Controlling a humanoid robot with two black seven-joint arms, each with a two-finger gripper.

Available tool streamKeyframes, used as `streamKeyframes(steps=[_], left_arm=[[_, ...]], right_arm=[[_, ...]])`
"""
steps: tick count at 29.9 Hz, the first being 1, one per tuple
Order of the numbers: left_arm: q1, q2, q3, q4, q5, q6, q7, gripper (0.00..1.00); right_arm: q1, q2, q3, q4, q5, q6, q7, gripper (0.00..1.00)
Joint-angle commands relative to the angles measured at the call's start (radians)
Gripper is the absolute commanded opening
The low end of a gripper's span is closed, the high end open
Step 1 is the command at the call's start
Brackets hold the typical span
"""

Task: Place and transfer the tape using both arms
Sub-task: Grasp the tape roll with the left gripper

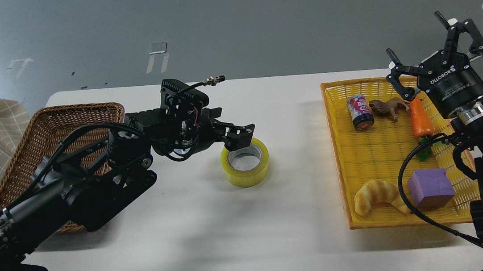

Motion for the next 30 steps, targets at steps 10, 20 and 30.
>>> streamKeyframes(steps=[10, 20, 30], left_arm=[[0.006, -0.058, 0.019, 0.1, -0.001, 0.0, 0.005, 0.98], [0.017, -0.065, 0.067, 0.124, -0.003, 0.0, 0.005, 0.97], [0.019, -0.101, 0.067, 0.193, -0.001, 0.0, 0.002, 0.96]], right_arm=[[-0.003, 0.0, 0.0, 0.0, -0.001, 0.0, 0.0, 1.0], [-0.009, 0.0, 0.0, 0.0, -0.001, 0.0, 0.0, 1.0], [-0.009, 0.0, 0.0, 0.0, 0.0, 0.0, 0.0, 1.0]])
